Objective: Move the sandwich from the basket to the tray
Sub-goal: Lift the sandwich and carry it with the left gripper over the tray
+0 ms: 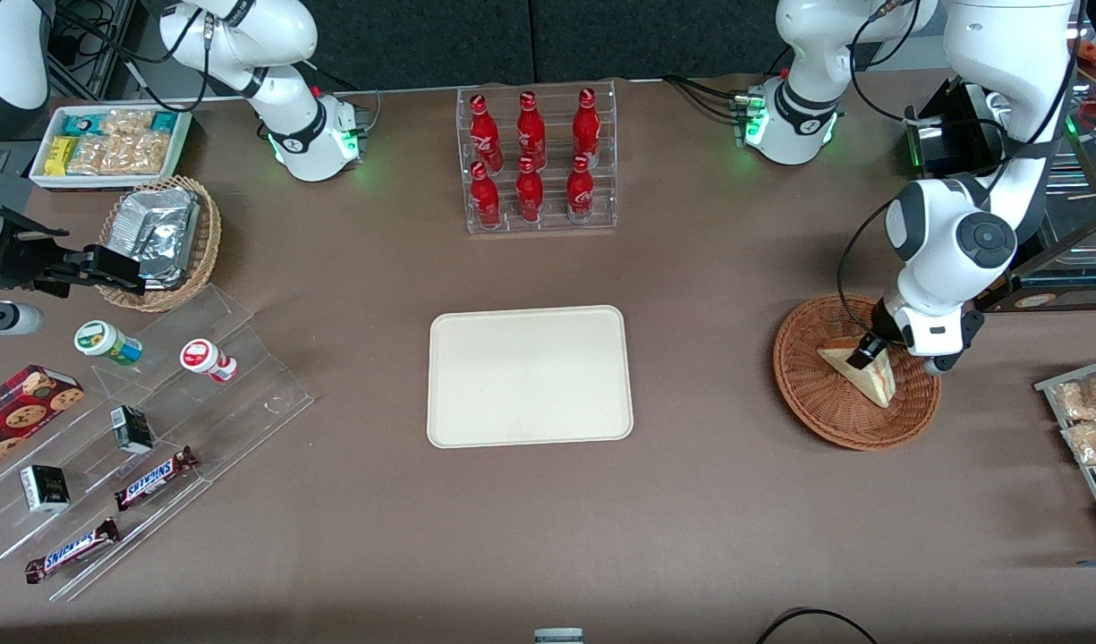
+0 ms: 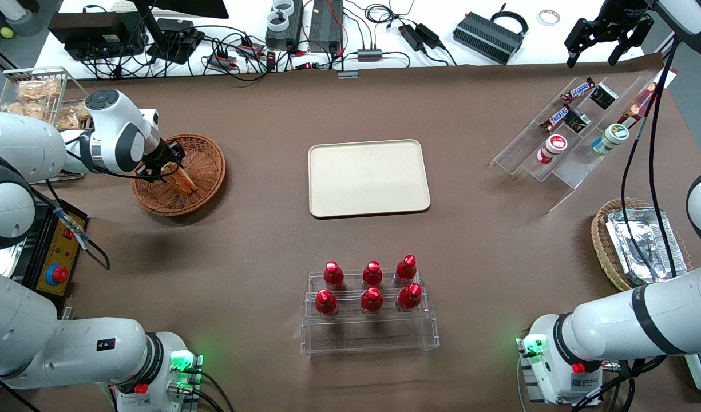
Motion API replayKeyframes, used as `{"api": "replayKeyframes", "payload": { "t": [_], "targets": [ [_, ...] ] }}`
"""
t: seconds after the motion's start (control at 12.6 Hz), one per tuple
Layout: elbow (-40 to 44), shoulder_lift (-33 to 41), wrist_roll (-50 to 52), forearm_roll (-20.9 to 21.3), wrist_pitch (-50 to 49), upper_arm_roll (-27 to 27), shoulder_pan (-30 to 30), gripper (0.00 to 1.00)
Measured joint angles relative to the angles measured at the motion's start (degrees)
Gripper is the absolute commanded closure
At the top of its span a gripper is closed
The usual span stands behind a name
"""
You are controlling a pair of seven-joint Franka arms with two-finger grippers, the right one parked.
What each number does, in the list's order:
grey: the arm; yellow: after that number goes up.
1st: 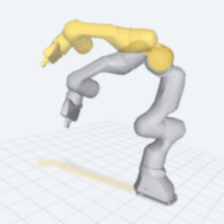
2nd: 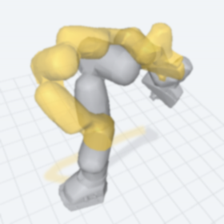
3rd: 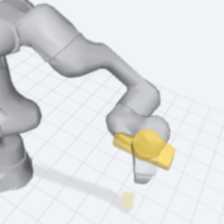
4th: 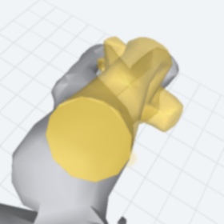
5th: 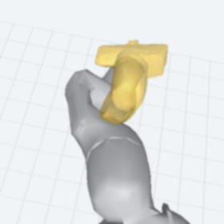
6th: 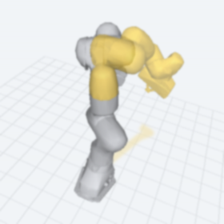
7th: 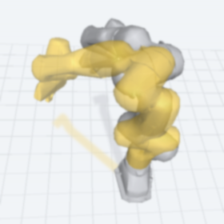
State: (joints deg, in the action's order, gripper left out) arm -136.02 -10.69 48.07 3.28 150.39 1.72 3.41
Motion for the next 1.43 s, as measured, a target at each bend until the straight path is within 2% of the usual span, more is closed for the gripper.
{"api": "replayKeyframes", "payload": {
  "t": [0.08, 0.24, 0.48, 0.63, 0.87, 1.19, 1.43],
  "targets": [
    [0.1, 0.1, 0.1, 0.0, 0.0, 0.0, 0.0, 0.83],
    [1.0, 0.8, 0.1, 0.0, -1.3, 0.4, 0.0, 0.82],
    [8.0, 3.9, 0.1, 0.0, -16.9, 2.9, 0.0, 0.79],
    [15.7, 6.1, 0.2, 0.0, -30.2, 7.1, -0.1, 0.8],
    [23.9, 8.1, 0.4, 0.1, -40.2, 15.3, -0.3, 0.8],
    [29.4, 6.7, 1.6, 0.2, -42.7, 27.5, -1.2, 0.8],
    [34.5, 0.7, 2.0, 3.7, -42.4, 29.8, -6.8, 0.8]
  ]
}}
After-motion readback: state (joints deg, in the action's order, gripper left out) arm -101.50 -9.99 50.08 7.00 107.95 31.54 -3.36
